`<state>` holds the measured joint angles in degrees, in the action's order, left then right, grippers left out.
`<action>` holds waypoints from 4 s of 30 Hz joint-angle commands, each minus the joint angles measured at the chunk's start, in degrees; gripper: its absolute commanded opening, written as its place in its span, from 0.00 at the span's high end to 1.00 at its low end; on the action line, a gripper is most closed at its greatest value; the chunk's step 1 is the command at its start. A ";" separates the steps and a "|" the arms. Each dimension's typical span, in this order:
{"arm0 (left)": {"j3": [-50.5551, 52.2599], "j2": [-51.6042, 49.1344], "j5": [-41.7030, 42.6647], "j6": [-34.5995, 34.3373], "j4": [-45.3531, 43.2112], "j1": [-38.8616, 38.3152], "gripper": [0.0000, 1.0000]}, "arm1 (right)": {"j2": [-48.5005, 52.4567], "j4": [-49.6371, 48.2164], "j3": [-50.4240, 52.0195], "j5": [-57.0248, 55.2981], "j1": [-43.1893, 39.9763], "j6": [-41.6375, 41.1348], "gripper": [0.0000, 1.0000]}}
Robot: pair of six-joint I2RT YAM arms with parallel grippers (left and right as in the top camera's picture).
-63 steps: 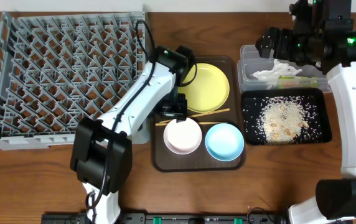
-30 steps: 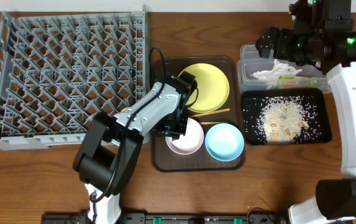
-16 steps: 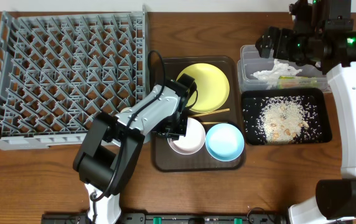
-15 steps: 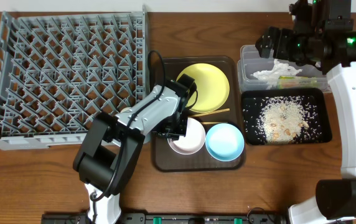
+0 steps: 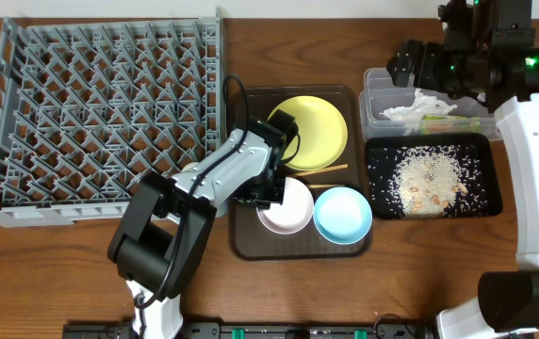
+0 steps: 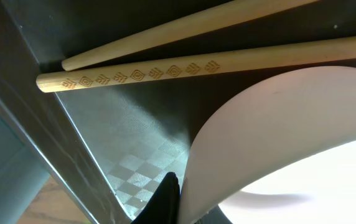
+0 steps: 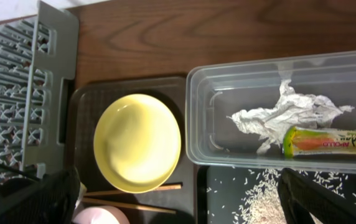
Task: Sort waste into correct bins and load items into the dishwasher
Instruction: 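Grasp the pink bowl rim with the left gripper, then lift the pink bowl and carry it left into the rack, then set the pink bowl upright between rack tines and open the left gripper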
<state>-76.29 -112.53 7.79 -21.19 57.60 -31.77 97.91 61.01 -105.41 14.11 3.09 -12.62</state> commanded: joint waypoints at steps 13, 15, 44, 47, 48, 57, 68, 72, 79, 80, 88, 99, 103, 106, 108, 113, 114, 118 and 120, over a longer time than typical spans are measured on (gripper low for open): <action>-2.27 16.57 -13.51 2.93 3.21 3.10 0.93 | 0.37 -0.52 0.20 -0.17 0.42 -0.44 0.01; -2.27 20.13 -17.81 3.85 2.54 3.08 0.93 | 0.37 -0.52 0.20 -0.17 0.42 -0.44 0.01; -2.16 21.27 -62.31 35.34 -44.52 14.49 0.92 | 0.37 -0.52 0.20 -0.17 0.42 -0.44 0.01; -2.16 17.11 -62.34 45.70 -53.96 16.46 0.92 | 0.37 -0.52 0.20 -0.17 0.42 -0.44 0.01; -2.16 15.76 -62.36 48.46 -56.81 16.85 0.93 | 0.37 -0.52 0.20 -0.17 0.42 -0.44 0.01; -2.16 2.16 -62.38 64.32 -80.37 20.31 0.94 | 0.37 -0.52 0.20 -0.17 0.42 -0.44 0.01; -2.16 -3.69 -58.34 65.02 -83.87 21.46 0.92 | 0.37 -0.52 0.20 -0.17 0.42 -0.44 0.01; -2.16 -4.94 -57.72 64.87 -83.89 21.31 0.92 | 0.37 -0.52 0.20 -0.17 0.42 -0.44 0.01; -2.16 -5.25 -56.81 64.87 -83.87 21.05 0.92 | 0.37 -0.52 0.20 -0.17 0.42 -0.44 0.01; -2.16 -5.25 -56.22 64.87 -83.82 20.85 0.92 | 0.37 -0.52 0.20 -0.17 0.42 -0.44 0.01; -2.16 -5.95 -54.64 64.87 -83.65 18.78 0.92 | 0.37 -0.52 0.20 -0.17 0.42 -0.44 0.01; -2.16 -6.86 -59.58 64.87 -92.21 18.95 0.92 | 0.37 -0.52 0.20 -0.17 0.42 -0.44 0.01; -2.16 -6.86 -64.22 63.28 -96.32 18.93 0.91 | 0.37 -0.52 0.20 -0.17 0.42 -0.44 0.01; -2.16 -7.48 -67.47 60.50 -96.28 18.99 0.91 | 0.37 -0.52 0.20 -0.17 0.42 -0.44 0.01; -2.16 -8.07 -69.02 59.49 -96.24 18.99 0.91 | 0.37 -0.52 0.20 -0.17 0.42 -0.44 0.01; -2.16 -10.43 -71.52 59.39 -96.32 18.99 0.91 | 0.37 -0.52 0.20 -0.17 0.42 -0.44 0.01; -2.16 -10.88 -71.76 59.23 -96.30 18.99 0.91 | 0.37 -0.52 0.20 -0.17 0.42 -0.44 0.01; -2.16 -12.17 -72.17 58.77 -96.30 18.78 0.91 | 0.37 -0.52 0.20 -0.17 0.42 -0.44 0.01; -2.16 -12.17 -72.17 58.60 -96.37 18.53 0.91 | 0.37 -0.52 0.20 -0.17 0.42 -0.44 0.01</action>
<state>-77.71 -123.46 -62.57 38.70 -39.09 -12.97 97.91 60.49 -105.23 14.09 3.14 -12.64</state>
